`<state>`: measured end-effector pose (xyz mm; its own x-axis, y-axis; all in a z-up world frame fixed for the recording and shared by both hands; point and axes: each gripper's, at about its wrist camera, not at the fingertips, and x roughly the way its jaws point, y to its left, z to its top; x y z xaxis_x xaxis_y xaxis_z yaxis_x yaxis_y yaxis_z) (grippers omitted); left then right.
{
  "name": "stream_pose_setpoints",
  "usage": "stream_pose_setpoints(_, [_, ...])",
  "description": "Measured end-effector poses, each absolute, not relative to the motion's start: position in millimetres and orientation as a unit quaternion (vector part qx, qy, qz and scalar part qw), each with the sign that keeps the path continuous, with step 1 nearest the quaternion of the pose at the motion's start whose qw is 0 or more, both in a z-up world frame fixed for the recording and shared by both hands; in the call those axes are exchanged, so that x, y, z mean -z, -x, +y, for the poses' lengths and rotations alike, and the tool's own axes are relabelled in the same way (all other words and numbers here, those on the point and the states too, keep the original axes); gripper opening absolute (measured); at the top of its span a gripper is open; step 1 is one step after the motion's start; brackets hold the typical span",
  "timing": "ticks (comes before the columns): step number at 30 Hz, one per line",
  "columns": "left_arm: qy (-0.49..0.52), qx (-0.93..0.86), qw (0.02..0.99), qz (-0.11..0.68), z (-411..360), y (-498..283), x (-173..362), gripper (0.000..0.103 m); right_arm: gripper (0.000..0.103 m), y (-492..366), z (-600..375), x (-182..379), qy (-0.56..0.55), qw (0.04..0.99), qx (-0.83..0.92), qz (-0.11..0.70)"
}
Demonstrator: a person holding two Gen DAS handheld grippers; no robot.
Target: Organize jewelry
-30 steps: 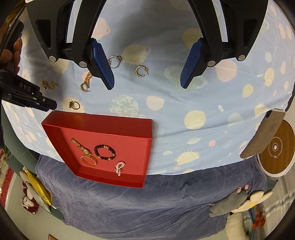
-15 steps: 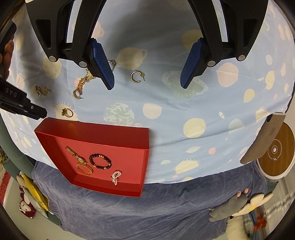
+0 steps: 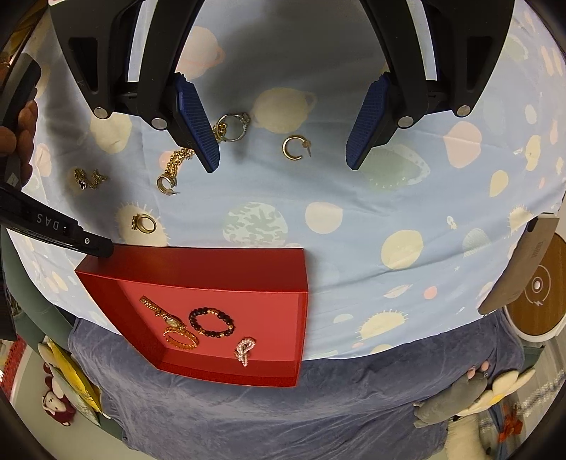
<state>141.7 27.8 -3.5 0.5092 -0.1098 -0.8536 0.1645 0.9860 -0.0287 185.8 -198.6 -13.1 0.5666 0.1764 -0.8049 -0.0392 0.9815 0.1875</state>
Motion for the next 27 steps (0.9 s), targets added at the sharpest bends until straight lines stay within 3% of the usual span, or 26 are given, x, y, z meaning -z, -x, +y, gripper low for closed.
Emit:
stream_pose_setpoints(20, [-0.013, 0.177, 0.871, 0.458, -65.9, -169.6, 15.2, 0.071, 0.02, -131.3, -224.8, 6.8, -0.05, 0.876, -0.059, 0.477])
stream_pose_setpoints(22, [-0.028, 0.177, 0.871, 0.458, -75.3, -172.9, 21.3, 0.067, 0.02, -129.5, -230.6, 12.0, -0.053, 0.872, -0.056, 0.483])
stream_pose_setpoints(25, [-0.042, 0.174, 0.871, 0.457, -85.5, -180.7, 29.6, 0.051, 0.02, -126.4, -239.6, 16.8, -0.061, 0.868, -0.052, 0.489])
stream_pose_setpoints(27, [-0.043, 0.171, 0.875, 0.45, -90.6, -184.6, 30.5, 0.046, 0.026, -124.0, -243.7, 17.8, -0.062, 0.869, -0.049, 0.489])
